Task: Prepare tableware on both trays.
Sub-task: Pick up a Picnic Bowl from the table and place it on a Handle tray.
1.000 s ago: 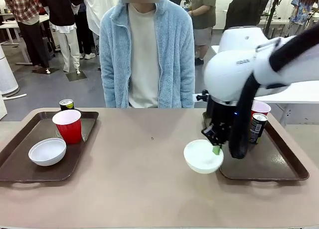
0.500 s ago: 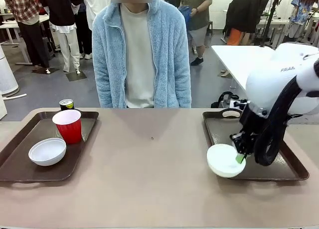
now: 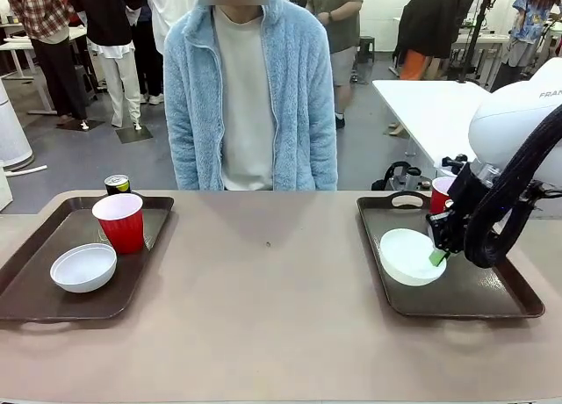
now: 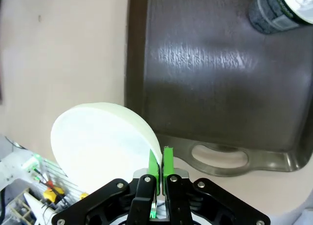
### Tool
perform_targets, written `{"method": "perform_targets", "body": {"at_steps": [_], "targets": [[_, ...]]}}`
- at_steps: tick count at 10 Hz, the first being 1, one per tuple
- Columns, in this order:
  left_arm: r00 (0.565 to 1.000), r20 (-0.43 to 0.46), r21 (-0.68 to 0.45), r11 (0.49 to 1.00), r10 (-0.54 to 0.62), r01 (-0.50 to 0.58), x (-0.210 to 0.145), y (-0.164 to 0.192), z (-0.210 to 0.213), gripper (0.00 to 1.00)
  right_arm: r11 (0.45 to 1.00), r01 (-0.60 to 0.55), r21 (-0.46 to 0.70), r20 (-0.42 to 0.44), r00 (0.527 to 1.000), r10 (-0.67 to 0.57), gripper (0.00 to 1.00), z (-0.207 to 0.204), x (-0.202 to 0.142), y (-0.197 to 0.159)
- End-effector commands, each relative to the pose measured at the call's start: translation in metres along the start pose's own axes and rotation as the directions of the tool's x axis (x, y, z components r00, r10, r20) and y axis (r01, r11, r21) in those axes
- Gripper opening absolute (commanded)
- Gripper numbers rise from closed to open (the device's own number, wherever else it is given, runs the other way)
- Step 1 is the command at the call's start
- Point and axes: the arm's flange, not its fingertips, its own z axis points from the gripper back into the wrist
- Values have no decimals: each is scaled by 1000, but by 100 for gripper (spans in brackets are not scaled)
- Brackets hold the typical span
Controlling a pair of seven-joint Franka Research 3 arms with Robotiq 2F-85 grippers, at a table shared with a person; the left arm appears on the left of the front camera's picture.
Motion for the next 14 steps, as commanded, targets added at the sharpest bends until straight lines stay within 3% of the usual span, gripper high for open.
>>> {"method": "perform_targets", "body": {"at_steps": [1, 5, 6, 10, 14], "targets": [[1000, -2, 4, 1000, -12, 12, -2, -2, 1, 92, 997, 64, 38, -46, 997, -63, 0, -51, -81, -37], [1000, -2, 4, 1000, -12, 12, -2, -2, 1, 92, 970, 242, -34, -160, 956, -245, 0, -53, -76, -59], [1000, -2, 4, 1000, -12, 12, -2, -2, 1, 92, 989, 147, 11, -115, 983, -144, 0, -17, -5, -49], [1000, -2, 4, 1000, -12, 12, -2, -2, 1, 92, 985, 171, -3, -132, 977, -170, 4, -18, -6, -52], [1000, -2, 4, 1000, -12, 12, -2, -2, 1, 92, 964, 230, -131, -125, 961, -246, 4, -25, 41, -54]]}}
